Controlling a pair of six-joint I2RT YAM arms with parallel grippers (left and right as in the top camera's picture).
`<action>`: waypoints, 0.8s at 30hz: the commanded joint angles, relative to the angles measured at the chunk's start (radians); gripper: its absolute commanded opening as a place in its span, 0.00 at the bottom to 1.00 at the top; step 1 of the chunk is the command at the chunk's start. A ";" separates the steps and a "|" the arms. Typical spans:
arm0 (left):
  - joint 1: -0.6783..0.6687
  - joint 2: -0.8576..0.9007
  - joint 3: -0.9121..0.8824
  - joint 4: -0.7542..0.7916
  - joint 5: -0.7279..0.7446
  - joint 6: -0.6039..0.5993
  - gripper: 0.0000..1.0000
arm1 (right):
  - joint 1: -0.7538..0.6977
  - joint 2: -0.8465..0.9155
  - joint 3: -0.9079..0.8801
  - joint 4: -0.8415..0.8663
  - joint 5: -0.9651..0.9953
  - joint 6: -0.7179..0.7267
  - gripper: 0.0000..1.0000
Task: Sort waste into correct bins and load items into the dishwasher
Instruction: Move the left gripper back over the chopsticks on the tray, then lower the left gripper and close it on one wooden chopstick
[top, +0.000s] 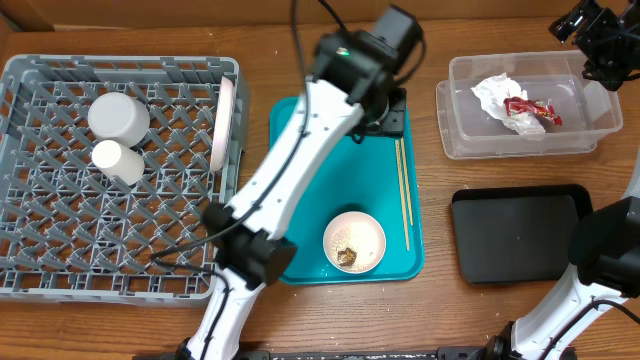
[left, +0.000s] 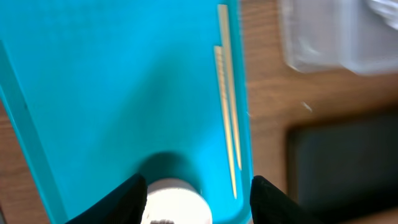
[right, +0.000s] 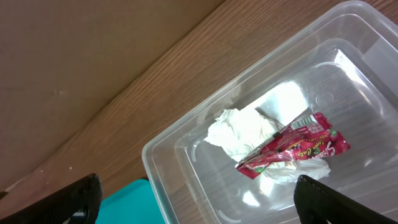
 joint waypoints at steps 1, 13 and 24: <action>-0.004 0.062 0.002 0.013 -0.114 -0.211 0.55 | 0.003 -0.048 0.007 0.004 0.003 0.003 1.00; -0.014 0.229 0.002 0.121 -0.061 -0.246 0.40 | 0.003 -0.048 0.007 0.004 0.003 0.003 1.00; -0.048 0.328 0.001 0.140 -0.055 -0.248 0.37 | 0.003 -0.048 0.007 0.004 0.003 0.003 1.00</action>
